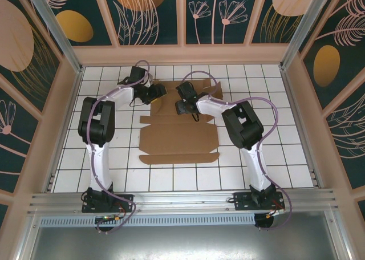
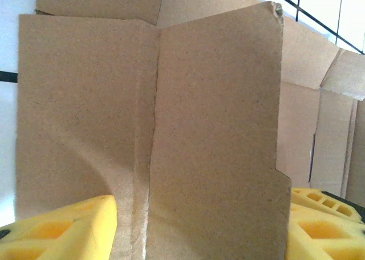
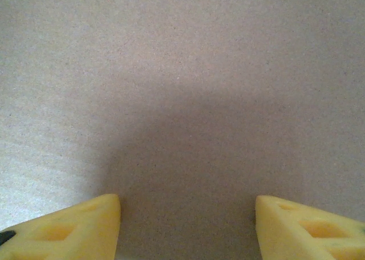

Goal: Fold the paper box

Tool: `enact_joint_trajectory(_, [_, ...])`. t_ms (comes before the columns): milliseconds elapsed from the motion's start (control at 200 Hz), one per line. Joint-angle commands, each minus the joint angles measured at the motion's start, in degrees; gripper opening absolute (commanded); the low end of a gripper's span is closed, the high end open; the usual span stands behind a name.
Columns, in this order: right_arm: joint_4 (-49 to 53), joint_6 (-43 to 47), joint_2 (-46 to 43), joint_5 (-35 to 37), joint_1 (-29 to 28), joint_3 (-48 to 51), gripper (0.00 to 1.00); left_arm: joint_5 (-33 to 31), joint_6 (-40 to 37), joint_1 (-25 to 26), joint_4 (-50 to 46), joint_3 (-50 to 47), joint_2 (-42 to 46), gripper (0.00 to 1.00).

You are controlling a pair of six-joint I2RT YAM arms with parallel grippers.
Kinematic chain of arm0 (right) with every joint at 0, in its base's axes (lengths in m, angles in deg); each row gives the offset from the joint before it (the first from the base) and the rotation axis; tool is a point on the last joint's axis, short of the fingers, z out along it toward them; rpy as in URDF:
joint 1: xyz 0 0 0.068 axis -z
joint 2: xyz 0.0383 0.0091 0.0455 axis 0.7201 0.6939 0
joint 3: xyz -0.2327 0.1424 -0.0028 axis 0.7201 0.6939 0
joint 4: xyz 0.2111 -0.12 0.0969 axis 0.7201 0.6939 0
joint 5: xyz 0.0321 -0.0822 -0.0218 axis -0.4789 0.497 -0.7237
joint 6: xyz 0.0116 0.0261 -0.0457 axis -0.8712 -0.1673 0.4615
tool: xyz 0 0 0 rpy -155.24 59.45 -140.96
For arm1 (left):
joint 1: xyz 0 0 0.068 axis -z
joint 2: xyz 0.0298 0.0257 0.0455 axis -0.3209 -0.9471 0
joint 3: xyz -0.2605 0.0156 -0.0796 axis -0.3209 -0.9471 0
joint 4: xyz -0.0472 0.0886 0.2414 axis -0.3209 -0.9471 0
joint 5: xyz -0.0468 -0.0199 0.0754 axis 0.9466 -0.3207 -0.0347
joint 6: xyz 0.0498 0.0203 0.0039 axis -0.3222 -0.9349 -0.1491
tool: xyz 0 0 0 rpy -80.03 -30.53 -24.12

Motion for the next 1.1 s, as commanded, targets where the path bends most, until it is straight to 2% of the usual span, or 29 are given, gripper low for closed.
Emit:
enact_joint_trajectory(0, [12.41,0.43,4.58,-4.9,-1.24,5.1,0.63,3.28,0.2,3.04,-0.31,1.41,-3.09,0.66])
enact_joint_trajectory(330, [12.14,0.18,4.31,-4.4,-1.24,5.94,0.64,0.54,-2.61,3.11,-4.19,4.37,-0.06,0.78])
enact_joint_trajectory(450, [12.35,-0.01,4.22,-4.18,-1.24,5.69,0.64,-0.34,-2.89,3.09,-5.74,5.83,0.43,0.78])
enact_joint_trajectory(591, [12.74,0.06,3.64,-3.33,-1.24,5.99,0.64,-5.46,-4.9,2.65,-9.39,6.28,2.54,0.77])
enact_joint_trajectory(751, [12.39,0.26,3.04,-3.08,-1.24,6.99,0.63,-9.43,-5.95,0.74,-9.29,3.07,7.83,0.74])
enact_joint_trajectory(871, [12.38,0.21,3.17,-3.1,-1.2,6.94,0.62,-11.61,-6.85,-0.61,-12.34,4.06,8.69,0.69])
enact_joint_trajectory(996, [12.45,0.35,3.0,-2.71,-1.18,7.09,0.59,-17.04,-8.52,-1.4,-15.85,4.73,8.99,0.6])
enact_joint_trajectory(1096, [12.4,0.49,2.86,-2.62,-1.22,7.09,0.57,-20.25,-9.86,-1.62,-17.04,4.31,8.6,0.5])
